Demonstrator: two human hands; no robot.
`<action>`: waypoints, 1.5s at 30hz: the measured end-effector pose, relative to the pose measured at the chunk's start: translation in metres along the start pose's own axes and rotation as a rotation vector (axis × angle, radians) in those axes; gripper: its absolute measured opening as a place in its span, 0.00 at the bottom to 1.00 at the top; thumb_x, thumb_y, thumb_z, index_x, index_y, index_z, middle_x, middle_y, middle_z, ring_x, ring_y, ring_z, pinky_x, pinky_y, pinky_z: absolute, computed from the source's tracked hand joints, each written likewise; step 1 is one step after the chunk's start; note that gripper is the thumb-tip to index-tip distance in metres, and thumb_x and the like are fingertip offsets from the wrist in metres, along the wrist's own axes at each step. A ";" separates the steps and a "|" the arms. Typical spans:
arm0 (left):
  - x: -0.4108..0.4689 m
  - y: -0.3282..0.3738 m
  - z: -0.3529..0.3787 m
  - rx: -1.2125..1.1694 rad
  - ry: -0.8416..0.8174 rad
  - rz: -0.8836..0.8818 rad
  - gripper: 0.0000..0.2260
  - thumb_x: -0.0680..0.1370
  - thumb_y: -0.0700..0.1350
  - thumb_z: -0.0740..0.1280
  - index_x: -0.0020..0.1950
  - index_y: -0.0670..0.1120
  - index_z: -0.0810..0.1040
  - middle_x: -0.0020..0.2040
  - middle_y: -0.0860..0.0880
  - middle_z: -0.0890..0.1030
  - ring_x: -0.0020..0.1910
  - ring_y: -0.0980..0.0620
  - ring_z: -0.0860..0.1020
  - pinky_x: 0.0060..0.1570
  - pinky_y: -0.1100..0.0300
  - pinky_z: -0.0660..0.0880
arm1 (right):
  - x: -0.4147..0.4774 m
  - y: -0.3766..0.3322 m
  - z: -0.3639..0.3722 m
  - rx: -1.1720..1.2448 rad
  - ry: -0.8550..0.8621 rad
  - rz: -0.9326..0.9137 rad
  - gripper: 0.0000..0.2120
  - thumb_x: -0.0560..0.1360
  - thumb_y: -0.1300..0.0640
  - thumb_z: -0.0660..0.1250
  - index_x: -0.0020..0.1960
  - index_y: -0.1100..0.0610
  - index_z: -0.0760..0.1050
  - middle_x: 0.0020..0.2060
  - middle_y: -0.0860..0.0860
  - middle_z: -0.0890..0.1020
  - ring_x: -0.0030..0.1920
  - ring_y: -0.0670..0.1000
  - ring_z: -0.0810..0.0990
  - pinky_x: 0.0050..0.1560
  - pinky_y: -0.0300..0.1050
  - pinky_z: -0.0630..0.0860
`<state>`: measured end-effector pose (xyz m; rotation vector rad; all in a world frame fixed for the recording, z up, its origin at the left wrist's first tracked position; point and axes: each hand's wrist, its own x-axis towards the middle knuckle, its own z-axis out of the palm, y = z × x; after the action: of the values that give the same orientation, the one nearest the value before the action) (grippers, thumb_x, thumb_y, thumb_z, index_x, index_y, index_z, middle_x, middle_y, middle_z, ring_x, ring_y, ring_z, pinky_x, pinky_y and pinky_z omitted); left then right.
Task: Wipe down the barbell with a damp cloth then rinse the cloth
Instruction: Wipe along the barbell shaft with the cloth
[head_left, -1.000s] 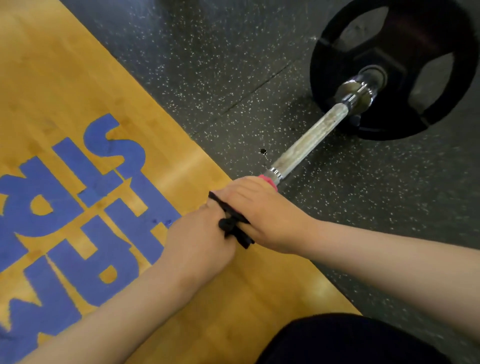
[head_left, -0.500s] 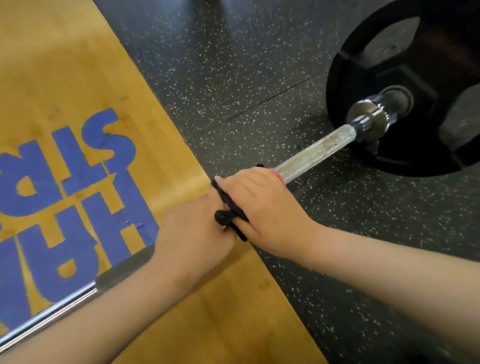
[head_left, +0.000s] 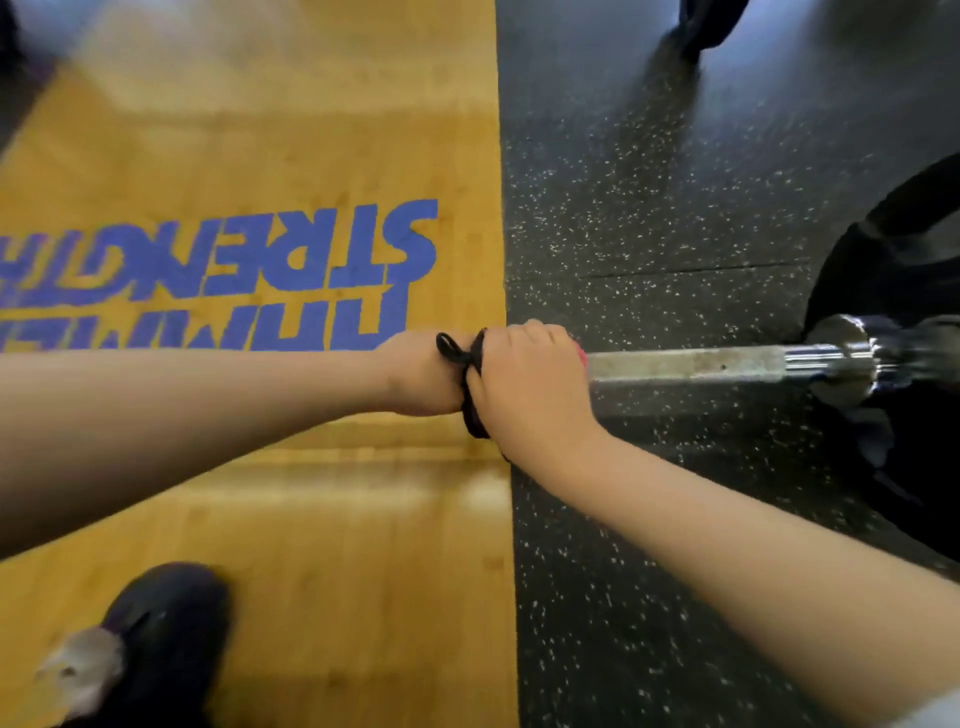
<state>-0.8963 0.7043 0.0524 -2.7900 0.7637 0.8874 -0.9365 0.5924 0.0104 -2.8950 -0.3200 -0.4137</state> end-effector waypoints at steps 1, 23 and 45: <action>0.000 0.002 -0.001 0.024 -0.025 0.008 0.07 0.81 0.42 0.55 0.50 0.42 0.71 0.47 0.50 0.70 0.43 0.52 0.68 0.33 0.62 0.64 | 0.001 0.000 -0.001 -0.002 -0.017 0.009 0.09 0.63 0.54 0.73 0.33 0.58 0.75 0.27 0.53 0.77 0.31 0.56 0.77 0.35 0.44 0.71; -0.009 0.000 0.043 -0.003 0.671 0.133 0.05 0.76 0.46 0.64 0.46 0.47 0.70 0.38 0.52 0.76 0.34 0.48 0.73 0.25 0.59 0.58 | -0.053 0.138 -0.053 -0.087 -0.043 0.220 0.09 0.75 0.55 0.62 0.46 0.60 0.74 0.38 0.56 0.78 0.39 0.59 0.75 0.40 0.52 0.68; -0.013 -0.001 0.045 0.026 0.546 0.068 0.05 0.78 0.46 0.61 0.51 0.47 0.66 0.43 0.51 0.76 0.41 0.48 0.75 0.29 0.57 0.65 | -0.038 0.062 -0.028 -0.005 0.050 0.183 0.05 0.76 0.54 0.64 0.48 0.53 0.77 0.39 0.49 0.80 0.40 0.52 0.76 0.42 0.47 0.69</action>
<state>-0.9281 0.7221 0.0229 -3.0219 0.9258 0.1031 -0.9648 0.5192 0.0155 -2.8807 -0.0459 -0.4555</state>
